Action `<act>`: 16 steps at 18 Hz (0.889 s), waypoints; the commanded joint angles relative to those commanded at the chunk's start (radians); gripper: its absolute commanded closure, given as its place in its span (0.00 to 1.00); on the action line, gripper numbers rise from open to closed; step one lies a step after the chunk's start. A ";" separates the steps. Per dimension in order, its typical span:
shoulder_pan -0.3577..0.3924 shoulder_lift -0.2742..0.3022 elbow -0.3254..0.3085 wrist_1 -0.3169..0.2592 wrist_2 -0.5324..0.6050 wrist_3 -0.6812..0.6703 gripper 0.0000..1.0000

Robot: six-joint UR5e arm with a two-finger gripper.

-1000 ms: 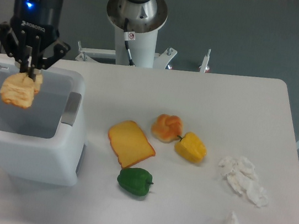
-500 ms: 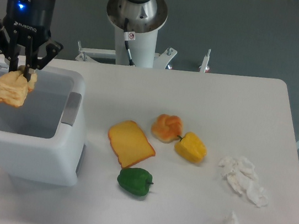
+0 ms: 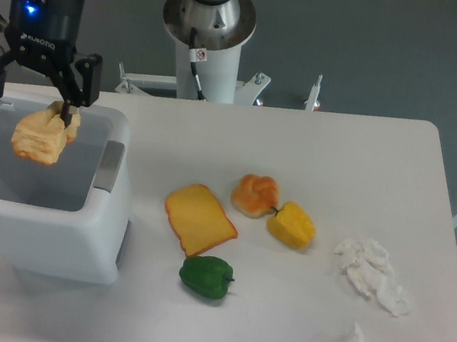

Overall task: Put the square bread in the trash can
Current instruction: 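Lower the bread into the bin and open the gripper to release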

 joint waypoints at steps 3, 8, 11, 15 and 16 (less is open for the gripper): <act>0.000 -0.002 0.000 0.000 -0.002 0.000 0.00; -0.005 -0.011 0.000 0.000 -0.014 0.000 0.00; -0.006 -0.012 0.000 0.000 -0.015 0.000 0.00; -0.006 -0.012 -0.003 0.000 -0.017 0.000 0.00; -0.006 -0.012 -0.009 0.000 -0.017 0.002 0.00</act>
